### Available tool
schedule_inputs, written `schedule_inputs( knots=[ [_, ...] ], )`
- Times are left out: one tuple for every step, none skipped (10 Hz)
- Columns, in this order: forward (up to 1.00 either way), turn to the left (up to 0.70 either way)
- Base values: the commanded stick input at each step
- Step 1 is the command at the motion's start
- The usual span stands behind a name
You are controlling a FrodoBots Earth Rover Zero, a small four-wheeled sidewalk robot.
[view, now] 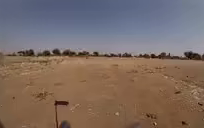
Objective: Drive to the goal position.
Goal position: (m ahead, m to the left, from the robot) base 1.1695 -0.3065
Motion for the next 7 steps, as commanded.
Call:
schedule_inputs(
  knots=[
    [0.5,0.0],
    [0.5,0.0],
    [0.5,0.0],
    [0.5,0.0],
    [0.5,0.0],
    [0.5,0.0],
    [0.5,0.0]
  ],
)
